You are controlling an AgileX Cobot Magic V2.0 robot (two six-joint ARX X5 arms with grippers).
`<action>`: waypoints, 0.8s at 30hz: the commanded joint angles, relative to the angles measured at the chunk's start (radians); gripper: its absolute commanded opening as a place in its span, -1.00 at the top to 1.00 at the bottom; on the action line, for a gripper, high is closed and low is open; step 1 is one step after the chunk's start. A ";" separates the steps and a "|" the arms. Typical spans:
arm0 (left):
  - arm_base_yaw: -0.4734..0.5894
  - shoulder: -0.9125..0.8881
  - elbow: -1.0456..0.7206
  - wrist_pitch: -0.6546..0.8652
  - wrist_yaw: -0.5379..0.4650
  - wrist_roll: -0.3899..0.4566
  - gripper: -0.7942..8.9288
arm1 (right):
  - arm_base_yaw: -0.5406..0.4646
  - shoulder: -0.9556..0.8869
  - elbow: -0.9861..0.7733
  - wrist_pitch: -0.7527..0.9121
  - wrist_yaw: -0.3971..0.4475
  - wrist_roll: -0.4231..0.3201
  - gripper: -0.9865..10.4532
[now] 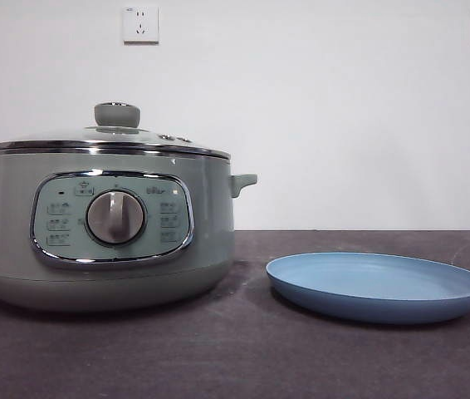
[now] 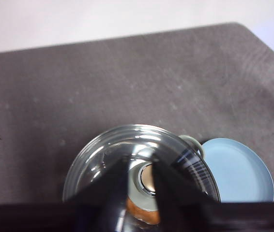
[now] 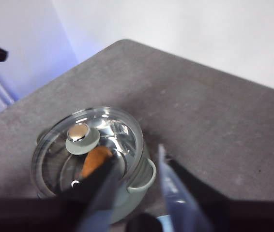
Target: Take the potato out from the steamer,put the potato on the plate,close the lid
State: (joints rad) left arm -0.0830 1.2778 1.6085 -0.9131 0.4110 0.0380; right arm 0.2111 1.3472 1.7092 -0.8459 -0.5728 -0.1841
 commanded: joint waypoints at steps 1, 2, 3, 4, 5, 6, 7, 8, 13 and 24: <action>-0.031 0.023 0.004 0.003 0.006 0.019 -0.29 | 0.017 0.008 0.009 0.003 0.075 -0.005 -0.26; -0.042 0.033 0.005 0.003 0.006 0.019 -0.29 | 0.024 0.008 0.009 0.002 0.106 -0.006 -0.27; -0.060 0.047 0.005 0.002 0.006 0.019 -0.29 | 0.032 0.008 0.009 0.003 0.134 -0.007 -0.27; -0.072 0.058 0.004 0.002 0.006 0.019 -0.29 | 0.037 0.008 0.009 0.003 0.142 -0.007 -0.27; -0.089 0.072 0.004 0.003 0.005 0.019 -0.29 | 0.041 0.008 0.009 0.003 0.142 -0.007 -0.27; -0.102 0.085 0.004 0.003 0.000 0.019 -0.29 | 0.041 0.008 0.009 0.003 0.138 -0.006 -0.27; -0.120 0.101 0.004 0.002 -0.009 0.019 -0.29 | 0.041 0.008 0.009 0.003 0.138 -0.006 -0.27; -0.138 0.117 0.004 0.001 -0.026 0.019 -0.29 | 0.041 0.008 0.009 0.001 0.138 -0.006 -0.27; -0.217 0.202 0.004 -0.021 -0.149 0.019 -0.29 | 0.041 0.008 0.009 -0.011 0.140 -0.006 -0.27; -0.258 0.387 0.004 -0.061 -0.234 0.023 -0.29 | 0.040 0.008 0.009 -0.027 0.190 -0.006 -0.27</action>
State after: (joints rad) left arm -0.3382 1.6554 1.6108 -0.9733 0.1764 0.0525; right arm 0.2497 1.3529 1.7111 -0.8749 -0.3878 -0.1844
